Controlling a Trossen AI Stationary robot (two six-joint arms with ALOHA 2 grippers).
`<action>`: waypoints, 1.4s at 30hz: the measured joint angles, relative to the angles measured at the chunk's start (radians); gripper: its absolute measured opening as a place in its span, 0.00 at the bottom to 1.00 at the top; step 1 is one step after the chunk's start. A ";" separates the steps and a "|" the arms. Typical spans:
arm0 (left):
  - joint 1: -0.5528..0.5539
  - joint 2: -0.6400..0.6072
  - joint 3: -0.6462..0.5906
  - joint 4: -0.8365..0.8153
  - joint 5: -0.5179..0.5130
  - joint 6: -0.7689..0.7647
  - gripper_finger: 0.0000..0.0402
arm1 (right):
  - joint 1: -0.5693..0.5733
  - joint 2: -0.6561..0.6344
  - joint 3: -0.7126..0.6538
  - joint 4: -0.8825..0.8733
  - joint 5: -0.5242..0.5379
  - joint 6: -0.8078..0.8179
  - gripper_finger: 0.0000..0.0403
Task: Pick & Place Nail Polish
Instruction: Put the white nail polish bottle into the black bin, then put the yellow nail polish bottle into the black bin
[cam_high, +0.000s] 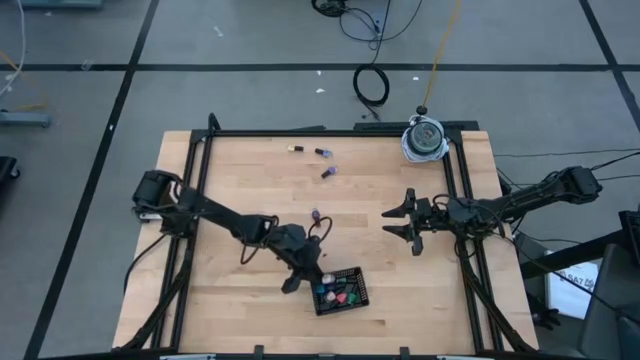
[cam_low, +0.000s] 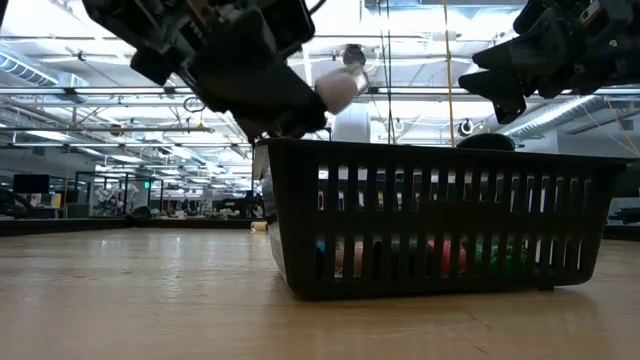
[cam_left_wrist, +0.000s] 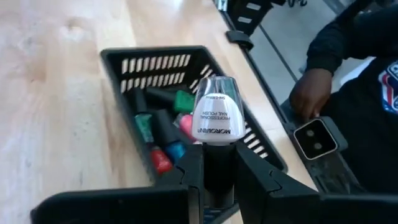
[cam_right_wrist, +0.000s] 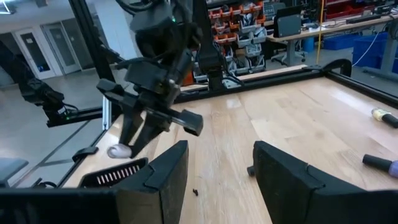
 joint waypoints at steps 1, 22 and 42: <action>0.006 0.003 0.000 0.002 0.006 -0.006 0.12 | 0.000 0.000 0.000 -0.001 0.000 0.000 0.42; -0.029 0.007 0.000 0.046 0.040 0.036 0.12 | 0.000 0.000 0.000 -0.005 0.000 0.000 0.42; 0.025 -0.040 -0.001 0.023 -0.048 0.063 0.60 | 0.000 0.000 0.000 -0.005 0.000 0.000 0.42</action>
